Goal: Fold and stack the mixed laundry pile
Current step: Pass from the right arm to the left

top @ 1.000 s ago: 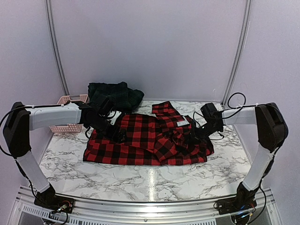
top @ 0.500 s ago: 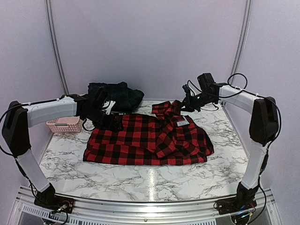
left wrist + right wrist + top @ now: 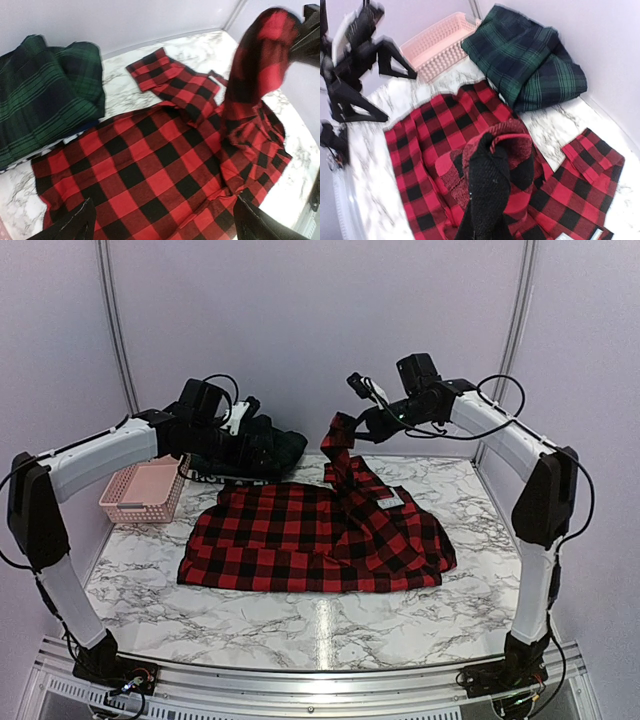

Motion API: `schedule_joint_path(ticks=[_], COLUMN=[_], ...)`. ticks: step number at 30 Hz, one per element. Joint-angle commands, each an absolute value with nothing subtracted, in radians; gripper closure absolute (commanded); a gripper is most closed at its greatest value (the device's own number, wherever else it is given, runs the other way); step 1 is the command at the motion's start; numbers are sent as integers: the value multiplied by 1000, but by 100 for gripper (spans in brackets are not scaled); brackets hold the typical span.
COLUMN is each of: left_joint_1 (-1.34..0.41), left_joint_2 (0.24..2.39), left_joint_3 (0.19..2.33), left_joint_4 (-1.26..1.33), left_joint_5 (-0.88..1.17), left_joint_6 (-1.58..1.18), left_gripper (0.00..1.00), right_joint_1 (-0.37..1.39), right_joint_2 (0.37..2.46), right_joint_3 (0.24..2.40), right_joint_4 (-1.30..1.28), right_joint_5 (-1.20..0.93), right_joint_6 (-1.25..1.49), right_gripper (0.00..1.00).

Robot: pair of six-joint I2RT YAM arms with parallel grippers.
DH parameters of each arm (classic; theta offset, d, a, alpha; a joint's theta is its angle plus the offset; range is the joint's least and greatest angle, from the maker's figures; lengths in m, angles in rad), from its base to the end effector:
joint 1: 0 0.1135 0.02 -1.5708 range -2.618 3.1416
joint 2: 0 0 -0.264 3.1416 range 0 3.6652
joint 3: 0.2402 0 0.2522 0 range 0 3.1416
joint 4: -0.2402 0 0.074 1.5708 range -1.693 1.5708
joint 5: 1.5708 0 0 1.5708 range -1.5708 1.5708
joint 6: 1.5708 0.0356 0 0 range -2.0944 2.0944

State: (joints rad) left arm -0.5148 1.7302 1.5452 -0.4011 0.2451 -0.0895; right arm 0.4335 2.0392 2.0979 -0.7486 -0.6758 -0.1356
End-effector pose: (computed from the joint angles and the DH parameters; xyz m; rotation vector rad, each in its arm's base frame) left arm 0.3475 -0.2065 0.3280 0.6054 2.1163 -0.6089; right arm 0.4069 0.2129 0.3586 -0.9704 2.0157 0.9213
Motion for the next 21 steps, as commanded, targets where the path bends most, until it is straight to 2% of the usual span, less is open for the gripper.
schedule_joint_path(ticks=[1, 5, 10, 15, 21], left_joint_1=[-517, -568, -662, -684, -708], left_joint_2=[1746, 1752, 1737, 1663, 1539], left_joint_3=[1550, 1551, 1529, 1446, 1327], left_joint_4=[-325, -303, -289, -217, -130], left_joint_5=[399, 461, 380, 317, 205], left_joint_6=[-42, -7, 97, 87, 95], left_gripper=[1, 1, 1, 1, 1], right_joint_1=[494, 563, 643, 683, 715], right_joint_2=[1963, 1871, 1745, 1651, 1498], right_joint_3=[2044, 1909, 1785, 1735, 1519], right_joint_4=[-875, -895, -825, -729, -431], right_joint_5=[-499, -342, -76, 176, 366], right_joint_6=[-431, -566, -694, -803, -964], right_gripper=[100, 100, 100, 100, 100])
